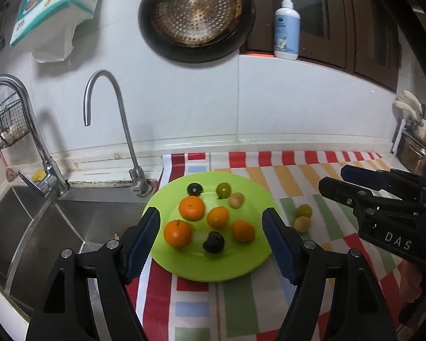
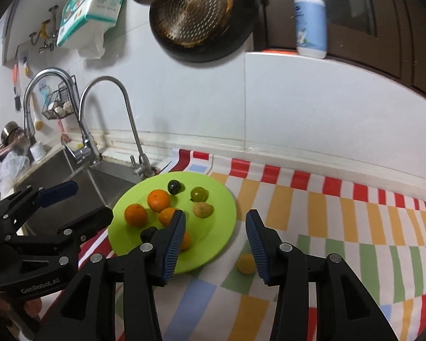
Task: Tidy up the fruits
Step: 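Lift both grippers from the plate and move toward the two remaining small fruits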
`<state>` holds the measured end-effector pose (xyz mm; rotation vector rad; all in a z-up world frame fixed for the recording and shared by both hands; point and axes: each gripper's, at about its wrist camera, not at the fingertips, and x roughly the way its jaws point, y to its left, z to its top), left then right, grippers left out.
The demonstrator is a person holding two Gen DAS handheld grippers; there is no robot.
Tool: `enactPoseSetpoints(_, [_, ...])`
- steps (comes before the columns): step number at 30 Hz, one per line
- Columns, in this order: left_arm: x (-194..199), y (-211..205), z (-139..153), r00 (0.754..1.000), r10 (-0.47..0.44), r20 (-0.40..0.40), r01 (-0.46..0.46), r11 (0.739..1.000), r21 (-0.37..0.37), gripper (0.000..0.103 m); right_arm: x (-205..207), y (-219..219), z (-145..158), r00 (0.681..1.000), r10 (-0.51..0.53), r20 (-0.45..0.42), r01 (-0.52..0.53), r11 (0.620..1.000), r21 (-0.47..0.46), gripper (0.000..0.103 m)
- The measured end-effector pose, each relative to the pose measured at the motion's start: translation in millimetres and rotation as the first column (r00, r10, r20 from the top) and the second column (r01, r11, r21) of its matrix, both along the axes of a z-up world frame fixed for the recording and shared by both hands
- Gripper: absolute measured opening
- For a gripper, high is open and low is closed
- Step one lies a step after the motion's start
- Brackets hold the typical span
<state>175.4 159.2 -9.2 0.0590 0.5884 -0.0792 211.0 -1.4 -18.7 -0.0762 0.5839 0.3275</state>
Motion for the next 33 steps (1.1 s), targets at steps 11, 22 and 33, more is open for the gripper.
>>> enactPoseSetpoints(11, [-29.1,-24.3,5.7,0.998,-0.056,0.026,0.056,0.998,0.018,0.075,-36.0,-26.8,12.3,0.997,-0.061,0.039,0.061,0.998,-0.001,0.045])
enactPoseSetpoints(22, [-41.7,-46.7,1.6,0.995,-0.098,0.028,0.097,0.995,0.018,0.075,-57.6,-46.2,10.3,0.995,-0.092,0.041,0.093,0.996,-0.011,0.045])
enactPoseSetpoints(33, [-32.0,-79.9,-10.7,0.988,-0.155,0.023,0.154,0.988,0.02,0.074,-55.7,-70.2,2.5,0.996,-0.089,0.032,0.09,0.995,-0.051,0.045])
